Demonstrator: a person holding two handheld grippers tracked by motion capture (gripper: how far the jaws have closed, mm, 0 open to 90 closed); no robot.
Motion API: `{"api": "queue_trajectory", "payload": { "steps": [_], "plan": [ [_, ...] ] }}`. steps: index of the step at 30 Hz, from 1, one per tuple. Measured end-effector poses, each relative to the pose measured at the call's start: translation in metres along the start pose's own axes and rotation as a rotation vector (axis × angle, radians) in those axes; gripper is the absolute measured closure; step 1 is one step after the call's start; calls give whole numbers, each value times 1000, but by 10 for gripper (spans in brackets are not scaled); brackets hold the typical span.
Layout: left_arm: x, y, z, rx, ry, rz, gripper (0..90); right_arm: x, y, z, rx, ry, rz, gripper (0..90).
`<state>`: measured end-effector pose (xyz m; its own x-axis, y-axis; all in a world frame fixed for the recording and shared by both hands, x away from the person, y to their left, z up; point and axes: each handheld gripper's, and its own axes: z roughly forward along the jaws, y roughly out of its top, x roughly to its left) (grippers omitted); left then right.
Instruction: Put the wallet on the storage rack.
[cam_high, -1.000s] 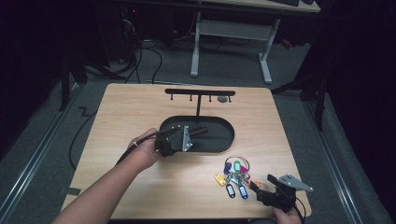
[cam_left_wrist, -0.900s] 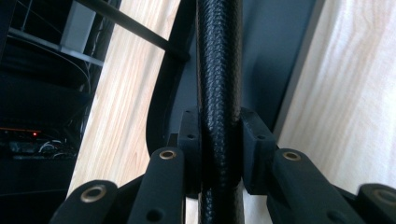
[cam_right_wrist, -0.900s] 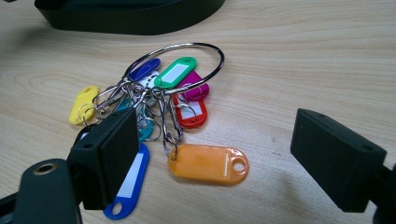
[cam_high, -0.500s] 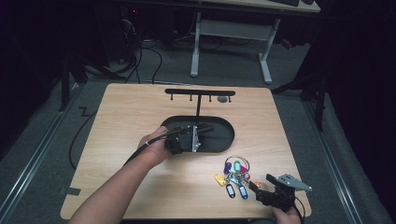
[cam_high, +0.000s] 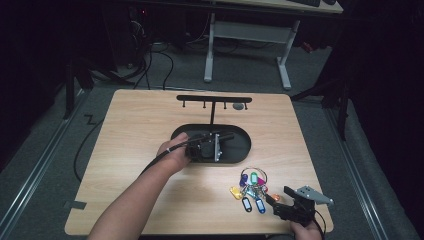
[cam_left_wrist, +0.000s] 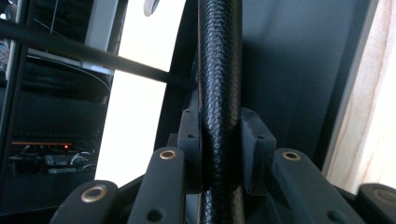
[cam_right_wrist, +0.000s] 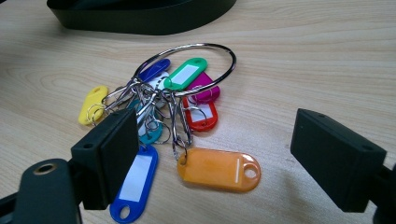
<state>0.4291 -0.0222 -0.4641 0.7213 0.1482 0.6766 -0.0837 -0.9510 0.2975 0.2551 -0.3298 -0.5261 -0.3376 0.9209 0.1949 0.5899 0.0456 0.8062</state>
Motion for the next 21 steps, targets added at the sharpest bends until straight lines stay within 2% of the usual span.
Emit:
{"api": "queue_trajectory", "payload": {
  "steps": [7, 12, 17, 20, 21],
  "plan": [
    [-7, 5, 12, -7, 26, -3, 736, -1, 0, 1, 0, 11, 3, 155],
    [-8, 8, 20, -17, 17, -15, 735, -1, -1, 1, 2, 13, 6, 155],
    [-5, 8, 24, -33, -33, -67, 726, -2, -1, 1, 4, 13, 12, 155],
    [-3, 7, 29, -17, -75, -107, 702, -1, -1, 1, 4, 14, 8, 155],
    [-4, 7, 31, -14, -79, -108, 688, -2, -1, 1, 3, 15, 6, 155]
  ]
}}
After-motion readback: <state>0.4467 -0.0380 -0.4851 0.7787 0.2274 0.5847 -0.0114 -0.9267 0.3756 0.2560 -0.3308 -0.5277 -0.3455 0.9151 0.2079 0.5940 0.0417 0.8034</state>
